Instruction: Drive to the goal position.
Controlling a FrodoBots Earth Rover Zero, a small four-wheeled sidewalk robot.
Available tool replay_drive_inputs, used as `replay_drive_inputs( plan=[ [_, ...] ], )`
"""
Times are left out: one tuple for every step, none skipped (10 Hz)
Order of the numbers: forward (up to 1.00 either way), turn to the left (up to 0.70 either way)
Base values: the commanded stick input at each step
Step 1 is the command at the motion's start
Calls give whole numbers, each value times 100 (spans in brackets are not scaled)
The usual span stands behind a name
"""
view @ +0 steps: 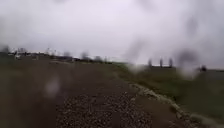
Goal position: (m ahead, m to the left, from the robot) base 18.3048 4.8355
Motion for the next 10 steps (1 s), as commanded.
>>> replay_drive_inputs(
  plan=[
    [100, 40],
    [100, 40],
    [100, 40],
    [100, 30],
    [100, 14],
    [100, 0],
    [100, 0],
    [100, 0],
    [100, 0],
    [100, 0]
  ],
)
